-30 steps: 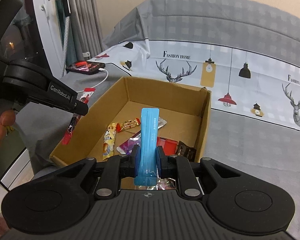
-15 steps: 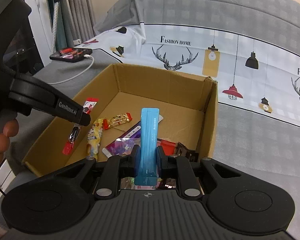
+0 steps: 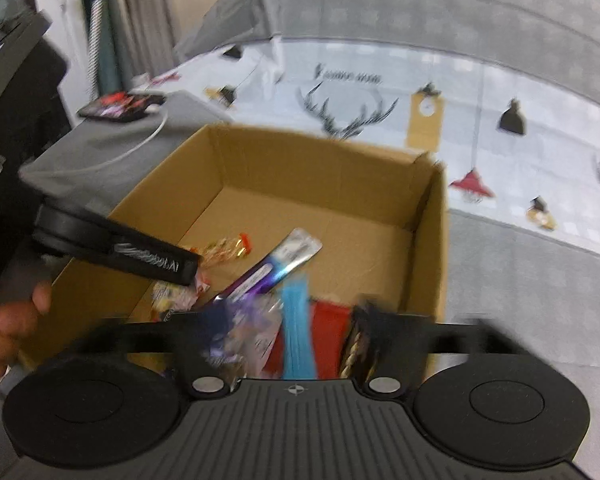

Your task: Organize snacks

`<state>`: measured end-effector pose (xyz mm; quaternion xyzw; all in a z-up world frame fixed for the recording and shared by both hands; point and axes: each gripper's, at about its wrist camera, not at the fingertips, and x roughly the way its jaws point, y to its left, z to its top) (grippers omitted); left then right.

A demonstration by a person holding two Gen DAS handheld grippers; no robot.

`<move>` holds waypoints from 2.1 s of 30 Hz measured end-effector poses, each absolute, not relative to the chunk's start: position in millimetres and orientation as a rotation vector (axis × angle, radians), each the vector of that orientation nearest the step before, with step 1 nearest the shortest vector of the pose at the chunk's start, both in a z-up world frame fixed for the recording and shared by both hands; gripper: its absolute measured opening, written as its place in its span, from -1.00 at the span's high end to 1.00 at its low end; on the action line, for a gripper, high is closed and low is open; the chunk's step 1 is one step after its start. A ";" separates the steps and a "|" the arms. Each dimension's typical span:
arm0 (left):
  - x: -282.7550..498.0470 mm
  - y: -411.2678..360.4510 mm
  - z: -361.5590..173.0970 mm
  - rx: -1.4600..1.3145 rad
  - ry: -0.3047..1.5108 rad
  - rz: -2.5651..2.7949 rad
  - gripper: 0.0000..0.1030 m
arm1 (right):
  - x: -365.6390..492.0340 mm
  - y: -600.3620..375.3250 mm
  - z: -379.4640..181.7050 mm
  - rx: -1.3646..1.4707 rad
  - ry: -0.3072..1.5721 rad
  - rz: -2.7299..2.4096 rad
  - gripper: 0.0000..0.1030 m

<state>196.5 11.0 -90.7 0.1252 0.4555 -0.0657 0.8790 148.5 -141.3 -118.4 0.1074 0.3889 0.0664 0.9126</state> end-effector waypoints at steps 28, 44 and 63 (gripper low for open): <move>54.5 40.9 -30.0 0.182 0.954 -0.142 -0.99 | 17.7 -135.8 -62.0 0.288 0.756 0.077 -0.99; -7.0 38.4 -7.0 0.177 0.896 -0.158 -0.99 | -41.4 -133.9 -35.8 0.270 0.674 0.064 -0.99; -46.3 56.1 4.3 0.148 0.847 -0.098 -0.99 | -78.1 -124.5 -19.0 0.220 0.618 0.081 -0.99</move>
